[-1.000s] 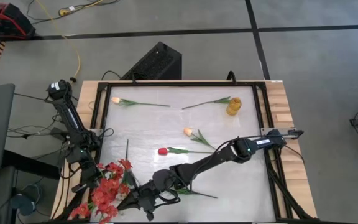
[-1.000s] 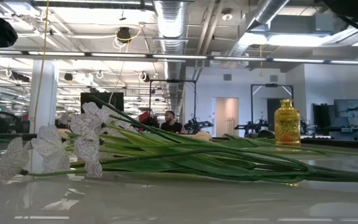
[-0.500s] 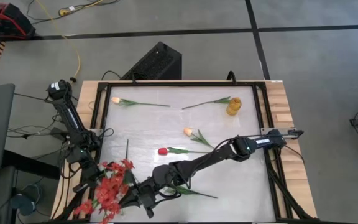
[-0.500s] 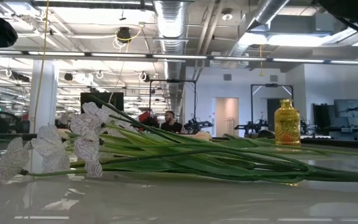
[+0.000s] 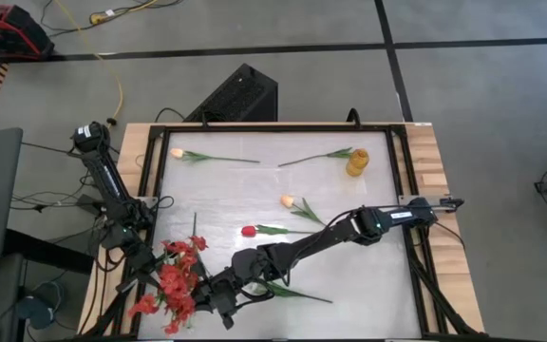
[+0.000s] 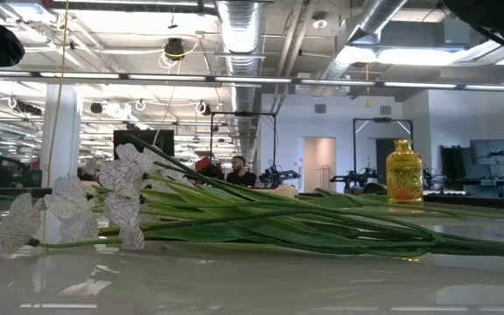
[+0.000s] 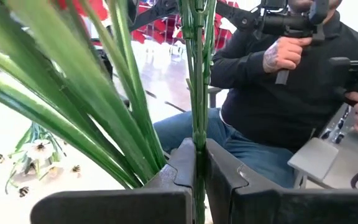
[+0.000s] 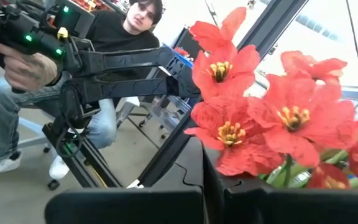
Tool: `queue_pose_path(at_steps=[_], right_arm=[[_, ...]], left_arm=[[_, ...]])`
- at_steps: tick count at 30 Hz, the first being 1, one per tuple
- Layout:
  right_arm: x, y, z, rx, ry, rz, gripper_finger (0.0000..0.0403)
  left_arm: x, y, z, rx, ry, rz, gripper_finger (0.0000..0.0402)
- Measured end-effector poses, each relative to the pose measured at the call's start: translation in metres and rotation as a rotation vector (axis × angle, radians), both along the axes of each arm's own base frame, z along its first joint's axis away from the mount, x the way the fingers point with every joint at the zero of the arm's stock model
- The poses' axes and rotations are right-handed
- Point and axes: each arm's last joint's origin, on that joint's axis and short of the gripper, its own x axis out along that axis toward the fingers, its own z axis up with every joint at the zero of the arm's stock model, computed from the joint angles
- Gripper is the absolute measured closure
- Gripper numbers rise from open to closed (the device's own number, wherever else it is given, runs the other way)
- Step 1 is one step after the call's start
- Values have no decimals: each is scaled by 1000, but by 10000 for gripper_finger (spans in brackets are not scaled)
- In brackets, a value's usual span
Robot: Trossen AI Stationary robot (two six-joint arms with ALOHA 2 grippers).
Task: Sort flowers into vase by color
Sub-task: Put the red flowers into the red vase
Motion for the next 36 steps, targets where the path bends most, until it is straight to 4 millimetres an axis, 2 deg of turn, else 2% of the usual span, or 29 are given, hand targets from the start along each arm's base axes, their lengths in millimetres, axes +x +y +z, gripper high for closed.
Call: queue_pose_path(at_steps=[6,17,36], right_arm=[[0,0,0,5,0,-2,386],[0,-1,0,6,1,-6,386],[2,-4,-5,19,69,-7,386]], left_arm=[[0,0,0,-16,17,-4,396],[-1,-1,-1,-44,61,-39,342],[-3,2,-7,-63,285,-48,338]])
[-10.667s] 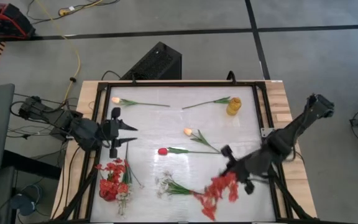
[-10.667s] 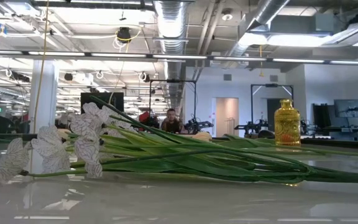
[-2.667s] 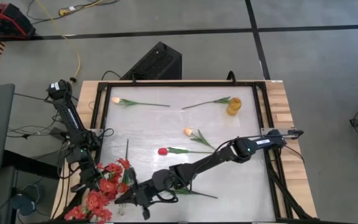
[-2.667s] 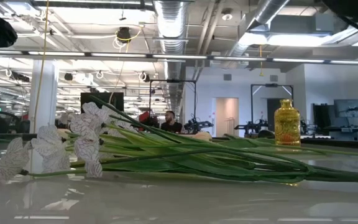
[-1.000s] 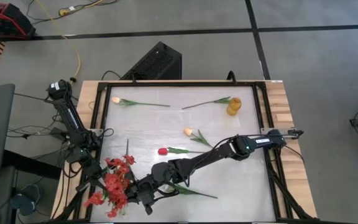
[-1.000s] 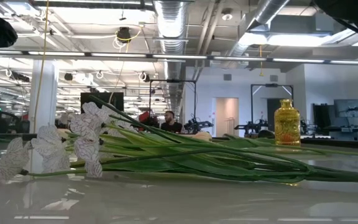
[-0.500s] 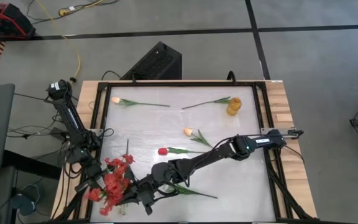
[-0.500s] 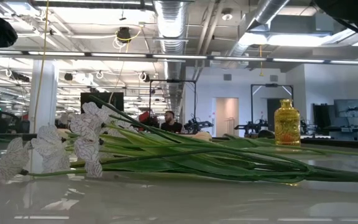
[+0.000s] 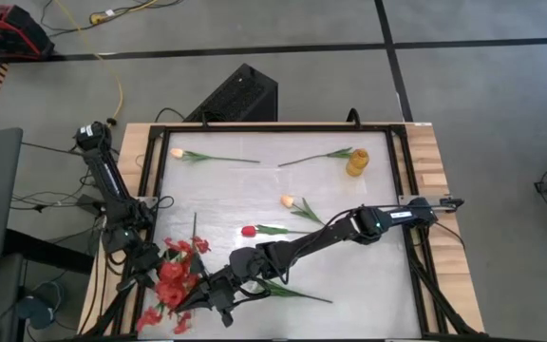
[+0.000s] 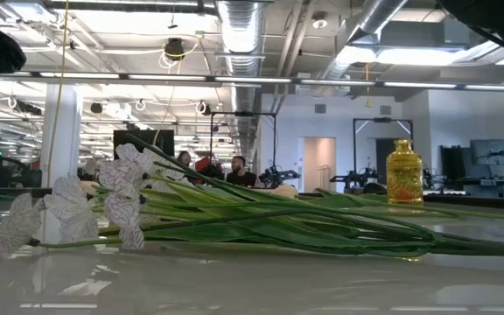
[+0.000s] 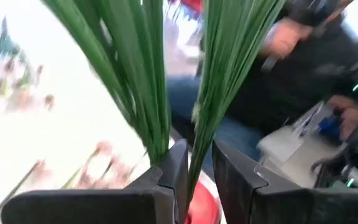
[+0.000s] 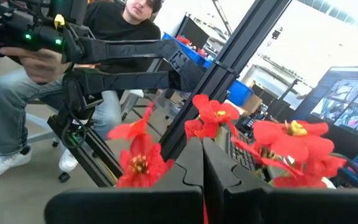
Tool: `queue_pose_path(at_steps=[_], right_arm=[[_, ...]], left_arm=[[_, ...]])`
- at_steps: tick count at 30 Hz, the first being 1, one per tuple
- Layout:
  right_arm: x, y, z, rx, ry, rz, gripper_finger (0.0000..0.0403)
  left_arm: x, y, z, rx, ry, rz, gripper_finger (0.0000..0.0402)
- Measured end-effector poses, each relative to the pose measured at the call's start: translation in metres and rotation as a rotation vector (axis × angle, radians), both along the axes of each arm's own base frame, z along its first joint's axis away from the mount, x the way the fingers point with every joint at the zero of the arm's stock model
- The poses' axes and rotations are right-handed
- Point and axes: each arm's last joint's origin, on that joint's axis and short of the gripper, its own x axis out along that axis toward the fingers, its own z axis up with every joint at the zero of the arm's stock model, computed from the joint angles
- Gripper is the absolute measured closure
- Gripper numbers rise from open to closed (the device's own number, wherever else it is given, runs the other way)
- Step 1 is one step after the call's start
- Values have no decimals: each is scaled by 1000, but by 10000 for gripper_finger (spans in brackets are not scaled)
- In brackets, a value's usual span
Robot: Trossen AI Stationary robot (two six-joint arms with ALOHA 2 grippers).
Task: Sort flowers into vase by color
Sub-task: Put the red flowers into the red vase, then put the bottom of the red tulip into the red vase
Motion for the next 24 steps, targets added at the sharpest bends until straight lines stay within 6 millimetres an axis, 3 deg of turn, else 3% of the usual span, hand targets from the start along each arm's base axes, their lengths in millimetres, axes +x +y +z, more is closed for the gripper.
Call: queue_pose_path(at_steps=[14,24], right_arm=[[0,1,-1,7,16,-4,384],[0,1,-1,32,37,-5,383]], left_arm=[[-4,11,49,142,308,106,338],[-9,18,79,104,486,100,338]])
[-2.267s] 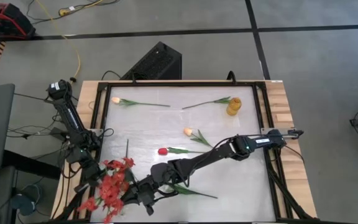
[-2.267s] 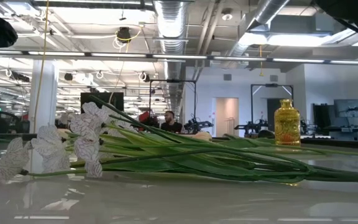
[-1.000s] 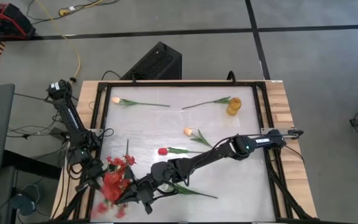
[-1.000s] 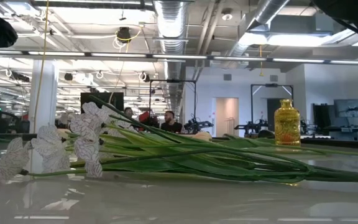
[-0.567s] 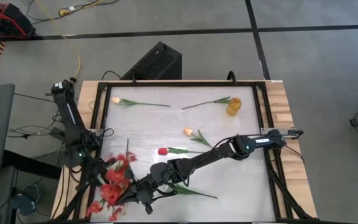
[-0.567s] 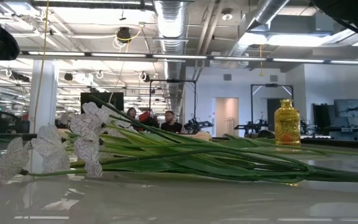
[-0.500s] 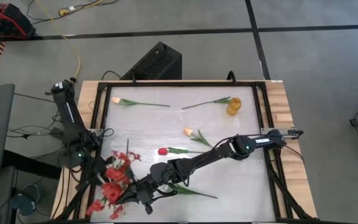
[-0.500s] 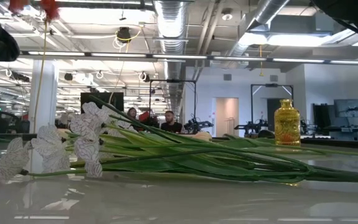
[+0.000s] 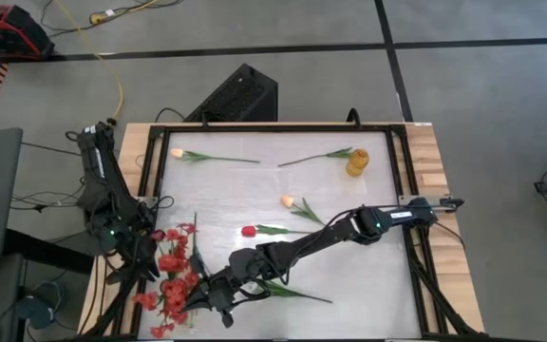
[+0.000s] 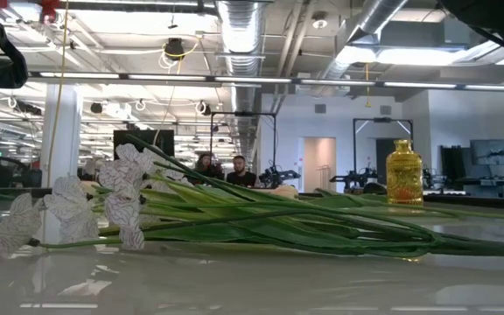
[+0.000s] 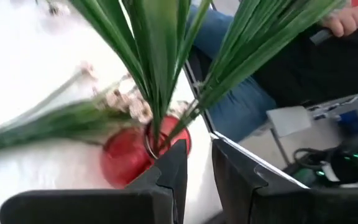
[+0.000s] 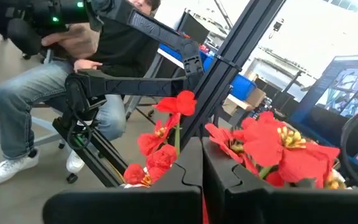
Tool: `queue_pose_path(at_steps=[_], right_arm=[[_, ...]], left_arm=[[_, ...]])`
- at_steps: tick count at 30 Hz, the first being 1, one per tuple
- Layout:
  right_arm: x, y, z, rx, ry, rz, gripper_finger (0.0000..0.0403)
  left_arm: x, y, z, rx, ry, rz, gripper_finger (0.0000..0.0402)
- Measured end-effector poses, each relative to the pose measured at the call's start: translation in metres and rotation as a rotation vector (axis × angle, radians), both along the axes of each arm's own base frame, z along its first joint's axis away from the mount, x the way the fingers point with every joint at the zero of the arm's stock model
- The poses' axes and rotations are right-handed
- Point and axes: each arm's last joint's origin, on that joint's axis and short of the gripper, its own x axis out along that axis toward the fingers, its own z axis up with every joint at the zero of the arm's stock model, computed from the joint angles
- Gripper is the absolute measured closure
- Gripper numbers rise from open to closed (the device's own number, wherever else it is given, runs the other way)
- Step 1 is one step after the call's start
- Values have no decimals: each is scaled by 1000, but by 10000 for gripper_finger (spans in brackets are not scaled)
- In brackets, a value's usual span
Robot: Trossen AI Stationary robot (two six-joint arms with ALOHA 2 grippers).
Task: Sort flowers into vase by color
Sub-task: Put the bottom of the red tulip into the red vase
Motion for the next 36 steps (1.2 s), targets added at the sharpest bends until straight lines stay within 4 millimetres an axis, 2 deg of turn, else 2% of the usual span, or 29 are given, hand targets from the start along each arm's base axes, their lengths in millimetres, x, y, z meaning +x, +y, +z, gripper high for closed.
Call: queue_pose_path(at_steps=[4,8,15,19,23,27,32,36], right_arm=[[-4,-2,7,-22,72,-52,382],[-18,-4,29,-56,192,-123,382],[-62,-9,56,-124,581,-182,379],[-95,-24,65,-119,891,-243,377],[-121,-35,58,-111,1195,-341,376],[-138,-39,47,-123,1428,-331,372],[-145,-49,32,-115,1556,-413,366],[-149,-64,19,-86,1588,-473,362]], left_arm=[[-2,1,3,-49,103,5,338],[-5,3,10,-91,213,14,338],[-12,21,47,-58,268,55,338],[-16,42,72,48,152,182,338],[-16,63,86,199,-44,357,338],[-14,73,87,316,-176,532,338],[-13,82,87,421,-289,696,338],[-5,72,92,495,-437,734,338]])
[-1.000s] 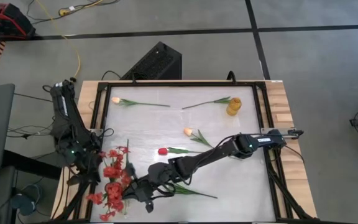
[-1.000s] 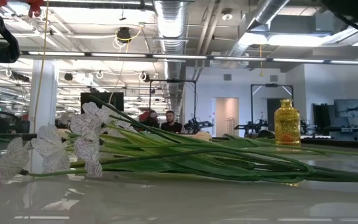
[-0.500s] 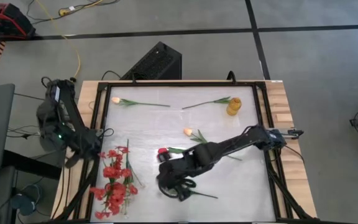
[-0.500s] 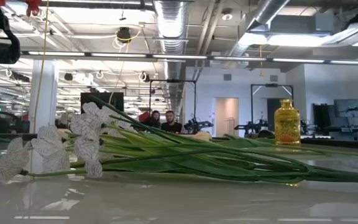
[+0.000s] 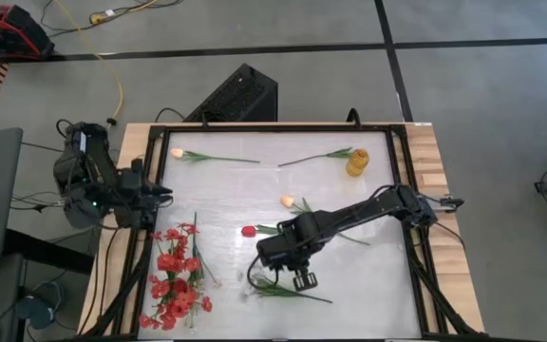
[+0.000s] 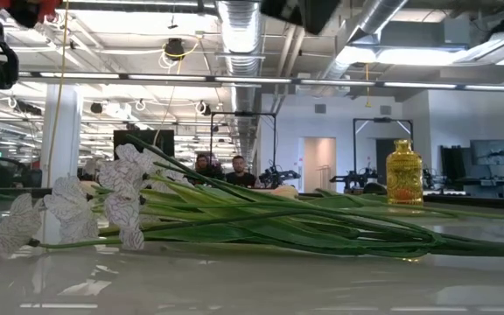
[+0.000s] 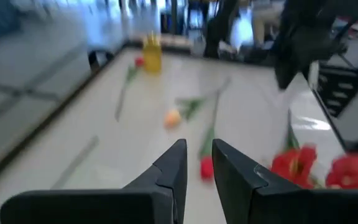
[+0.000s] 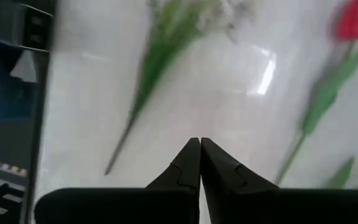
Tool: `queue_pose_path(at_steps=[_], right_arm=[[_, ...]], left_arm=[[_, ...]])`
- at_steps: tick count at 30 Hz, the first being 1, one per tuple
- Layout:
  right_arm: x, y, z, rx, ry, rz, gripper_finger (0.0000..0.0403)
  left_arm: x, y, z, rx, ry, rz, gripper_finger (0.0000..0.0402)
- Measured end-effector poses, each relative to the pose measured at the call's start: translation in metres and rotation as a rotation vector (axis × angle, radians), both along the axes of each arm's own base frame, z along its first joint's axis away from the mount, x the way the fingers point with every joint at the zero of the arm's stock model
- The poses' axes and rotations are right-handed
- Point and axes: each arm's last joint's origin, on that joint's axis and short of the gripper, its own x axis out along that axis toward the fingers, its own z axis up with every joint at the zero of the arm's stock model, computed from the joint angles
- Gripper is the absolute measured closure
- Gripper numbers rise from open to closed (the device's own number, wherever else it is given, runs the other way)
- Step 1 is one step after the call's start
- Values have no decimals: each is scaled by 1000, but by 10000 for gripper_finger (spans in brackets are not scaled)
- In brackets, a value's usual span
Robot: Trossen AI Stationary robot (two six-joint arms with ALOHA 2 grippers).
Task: Sort flowers into vase by color
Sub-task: Put the bottom of the red tulip into the red vase
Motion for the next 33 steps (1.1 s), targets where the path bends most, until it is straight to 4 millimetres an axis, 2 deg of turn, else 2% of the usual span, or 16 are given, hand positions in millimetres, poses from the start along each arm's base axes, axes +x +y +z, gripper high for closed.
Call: queue_pose_path(at_steps=[4,9,16,20,23,29,33], right_arm=[[-4,-19,-22,-34,7,-84,356],[-12,-50,-48,-66,-3,-171,337],[-18,-82,-91,-111,44,-212,273],[-18,-92,-109,-113,39,-210,230],[-19,-96,-115,-109,29,-226,210],[-22,-95,-128,-105,19,-224,211],[-25,-91,-139,-99,-4,-211,224]], left_arm=[[10,-11,6,123,-63,31,338],[20,-14,9,179,-60,104,338],[48,-28,12,240,-1,56,338],[70,-33,15,288,21,-61,338],[83,-30,17,312,19,-119,338],[98,-13,17,270,37,-165,338],[104,-7,24,235,-39,-232,337]])
